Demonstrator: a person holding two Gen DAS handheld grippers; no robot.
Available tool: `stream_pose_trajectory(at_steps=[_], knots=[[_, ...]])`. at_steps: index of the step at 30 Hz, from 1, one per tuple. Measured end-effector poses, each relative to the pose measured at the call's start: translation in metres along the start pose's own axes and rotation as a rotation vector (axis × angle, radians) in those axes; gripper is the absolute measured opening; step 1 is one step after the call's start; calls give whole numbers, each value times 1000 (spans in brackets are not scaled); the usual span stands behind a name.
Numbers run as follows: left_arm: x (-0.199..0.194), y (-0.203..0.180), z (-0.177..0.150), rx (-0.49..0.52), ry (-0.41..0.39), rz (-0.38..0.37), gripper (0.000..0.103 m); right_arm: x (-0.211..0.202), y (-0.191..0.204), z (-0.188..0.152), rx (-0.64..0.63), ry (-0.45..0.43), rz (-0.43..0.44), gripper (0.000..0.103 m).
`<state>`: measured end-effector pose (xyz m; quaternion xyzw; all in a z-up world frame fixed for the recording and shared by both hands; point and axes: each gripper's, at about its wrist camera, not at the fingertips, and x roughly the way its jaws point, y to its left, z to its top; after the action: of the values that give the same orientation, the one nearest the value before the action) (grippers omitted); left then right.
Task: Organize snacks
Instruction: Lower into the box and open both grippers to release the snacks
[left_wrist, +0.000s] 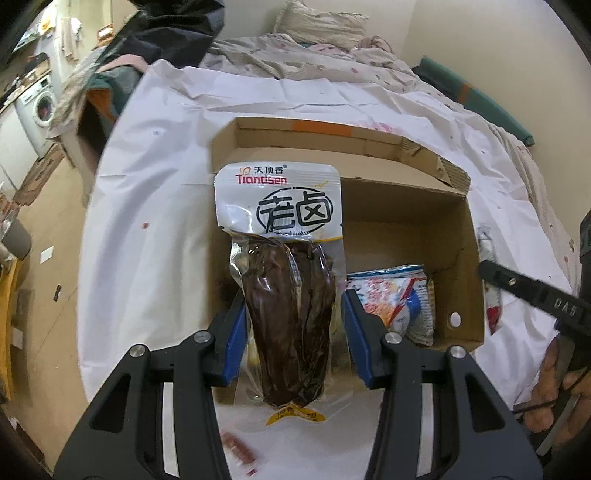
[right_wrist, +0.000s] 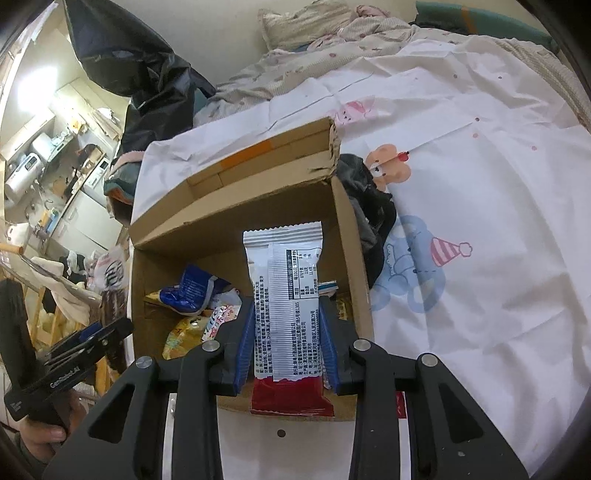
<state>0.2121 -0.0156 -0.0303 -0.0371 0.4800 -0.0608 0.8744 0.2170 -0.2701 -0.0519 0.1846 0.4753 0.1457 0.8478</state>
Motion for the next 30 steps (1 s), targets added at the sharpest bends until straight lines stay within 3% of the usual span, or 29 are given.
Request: stream_pose_trajectory(at_steps=[10, 15, 27, 29, 30], knots=[[28, -13, 3, 31, 16, -30, 51, 22, -11, -8, 45, 68, -26, 34], [31, -10, 2, 6, 22, -38, 54, 29, -9, -11, 49, 91, -28, 34], [26, -21, -3, 54, 16, -25, 58, 30, -7, -13, 59, 96, -14, 37], [27, -22, -4, 55, 19, -25, 60, 28, -8, -11, 72, 89, -10, 44], [27, -23, -4, 54, 21, -28, 62, 26, -9, -11, 85, 80, 2, 57]])
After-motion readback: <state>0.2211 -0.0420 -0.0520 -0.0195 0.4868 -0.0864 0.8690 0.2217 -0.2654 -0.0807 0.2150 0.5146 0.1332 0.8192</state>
